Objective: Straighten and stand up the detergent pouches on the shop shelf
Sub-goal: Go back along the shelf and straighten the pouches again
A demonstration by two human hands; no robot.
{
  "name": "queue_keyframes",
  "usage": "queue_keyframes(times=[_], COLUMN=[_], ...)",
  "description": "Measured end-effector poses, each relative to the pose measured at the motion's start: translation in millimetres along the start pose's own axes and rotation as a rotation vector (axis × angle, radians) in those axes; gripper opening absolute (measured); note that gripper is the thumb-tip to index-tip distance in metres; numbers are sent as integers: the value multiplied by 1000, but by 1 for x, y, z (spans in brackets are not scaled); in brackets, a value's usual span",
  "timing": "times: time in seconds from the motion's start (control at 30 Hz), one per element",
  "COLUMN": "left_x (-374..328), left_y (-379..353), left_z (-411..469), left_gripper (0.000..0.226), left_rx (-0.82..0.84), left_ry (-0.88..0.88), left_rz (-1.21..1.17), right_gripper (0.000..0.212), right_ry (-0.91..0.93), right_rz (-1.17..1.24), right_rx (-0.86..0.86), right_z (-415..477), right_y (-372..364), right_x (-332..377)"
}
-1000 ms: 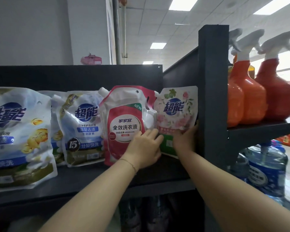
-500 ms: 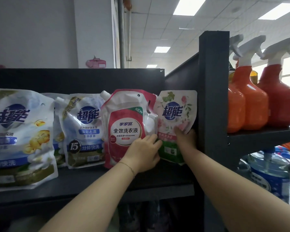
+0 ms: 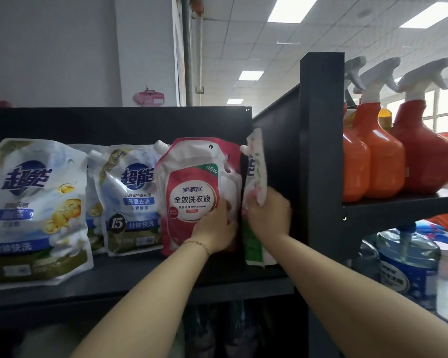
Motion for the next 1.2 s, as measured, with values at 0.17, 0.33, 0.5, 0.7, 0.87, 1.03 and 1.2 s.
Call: queue_keyframes(times=[0.17,0.33,0.5,0.7,0.87,1.03,1.2], left_x=[-6,-12,-24,-41,-33,-15,13], left_y=[5,16,23,29,40,56,81], left_z=[-7,-15,-35,-54,-70,-85,-108], left_gripper=[21,20,33,35,38,60,59], left_rx=[-35,-35,0,-54,-152,-281,-445], left_ry=[53,130,275,268,420,439,420], left_rz=[-328,-589,-928,-1114,-1258,-1405,-1601], right_gripper=[18,15,14,27,17,12,9], right_ry=[32,54,94,186,278,264,344], right_rz=[-1,42,71,100,143,294,372], right_rx=[-3,-26,-5,-2,4,63,256], right_z=[-24,-35,-49,-65,-73,-79,-94], right_y=[1,19,35,49,47,38,27], right_x=[30,52,74,102,124,140,170])
Point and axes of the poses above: each hand's wrist, its own z-axis towards the middle knuckle, its own y-axis out of the back of the hand, x = y × z, the point moved 4 cm from there along z, towards the middle knuckle, and after that the axes turned 6 degrees about -y, right-handed, at the moved point
